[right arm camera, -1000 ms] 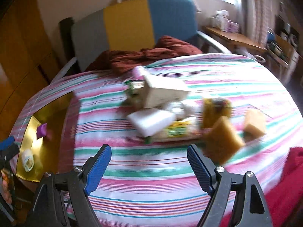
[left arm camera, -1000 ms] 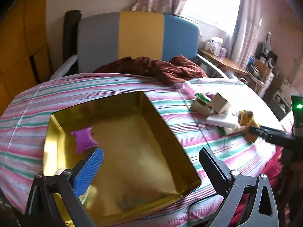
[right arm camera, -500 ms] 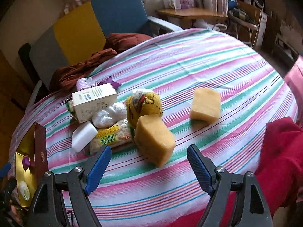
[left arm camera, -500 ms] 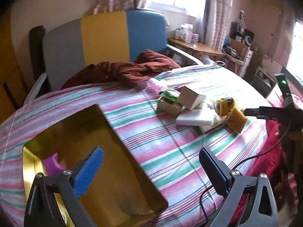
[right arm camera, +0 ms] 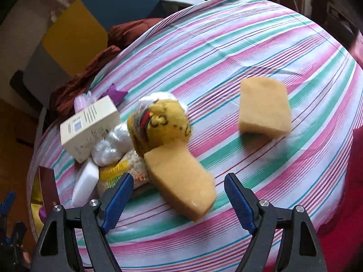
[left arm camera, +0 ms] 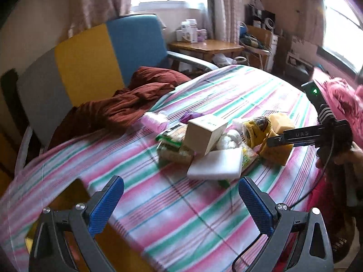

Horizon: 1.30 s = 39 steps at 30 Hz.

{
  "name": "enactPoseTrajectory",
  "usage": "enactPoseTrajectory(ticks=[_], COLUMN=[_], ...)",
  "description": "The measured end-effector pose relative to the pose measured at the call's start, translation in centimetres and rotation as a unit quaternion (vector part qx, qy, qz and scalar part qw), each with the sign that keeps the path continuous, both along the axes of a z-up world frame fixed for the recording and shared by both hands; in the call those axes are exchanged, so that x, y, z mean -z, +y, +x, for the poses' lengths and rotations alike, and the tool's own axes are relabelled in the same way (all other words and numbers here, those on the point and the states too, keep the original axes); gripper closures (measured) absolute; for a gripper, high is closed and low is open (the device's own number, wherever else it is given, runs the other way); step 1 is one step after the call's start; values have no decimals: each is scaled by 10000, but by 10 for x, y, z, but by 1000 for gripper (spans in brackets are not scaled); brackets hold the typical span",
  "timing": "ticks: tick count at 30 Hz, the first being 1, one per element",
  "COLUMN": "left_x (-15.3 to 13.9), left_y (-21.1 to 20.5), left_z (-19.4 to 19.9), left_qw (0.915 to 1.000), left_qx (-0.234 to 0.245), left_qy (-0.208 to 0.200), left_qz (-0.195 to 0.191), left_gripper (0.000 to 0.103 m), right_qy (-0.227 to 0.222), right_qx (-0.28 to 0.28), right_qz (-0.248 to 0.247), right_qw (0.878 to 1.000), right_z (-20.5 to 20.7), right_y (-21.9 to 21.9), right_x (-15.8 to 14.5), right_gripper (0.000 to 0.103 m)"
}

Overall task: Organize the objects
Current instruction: 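Grasp the white barcode box with the left tool while the right tool grasps the yellow sponge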

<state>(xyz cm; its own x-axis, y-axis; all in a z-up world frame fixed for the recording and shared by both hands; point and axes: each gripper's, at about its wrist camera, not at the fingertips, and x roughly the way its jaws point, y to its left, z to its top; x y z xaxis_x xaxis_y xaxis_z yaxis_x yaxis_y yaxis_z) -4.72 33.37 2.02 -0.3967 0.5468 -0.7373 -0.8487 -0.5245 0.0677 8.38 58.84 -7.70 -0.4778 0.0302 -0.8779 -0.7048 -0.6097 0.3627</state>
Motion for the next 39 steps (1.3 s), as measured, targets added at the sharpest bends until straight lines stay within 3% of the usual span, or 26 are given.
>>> enactPoseTrajectory(ticks=[2, 6, 8, 9, 19, 25, 27, 31, 39], left_x=[2, 8, 10, 12, 44, 68, 75, 73, 33], left_y=[18, 47, 62, 70, 139, 166, 170, 162, 99], left_z=[-3, -14, -19, -21, -40, -56, -59, -59, -44], left_qw=[9998, 9991, 9985, 9981, 9879, 9841, 9830, 9863, 9943], left_qx=[150, 319, 448, 488, 1150, 1298, 1321, 1214, 627], left_qy=[97, 114, 144, 190, 306, -72, -298, -587, -859], left_qz=[-69, -246, -289, -321, -992, -1211, -1240, -954, 0], left_gripper=[1, 2, 2, 2, 6, 25, 42, 53, 53], right_qy=[-7, -44, -50, -67, -37, -52, -58, 33, 250], right_qx=[-66, -141, -194, -225, -346, -385, -381, -455, -601], right_qz=[-99, -143, -170, -172, -279, -355, -375, -408, -453], right_qw=[9999, 9998, 9997, 9996, 9990, 9986, 9986, 9981, 9968], right_z=[-2, -7, -9, -11, -18, -20, -20, -22, -24], right_y=[0, 1, 1, 1, -1, 0, 1, 0, -4], right_x=[3, 7, 8, 9, 13, 17, 18, 18, 14], right_gripper=[20, 39, 54, 56, 56, 56, 56, 56, 60])
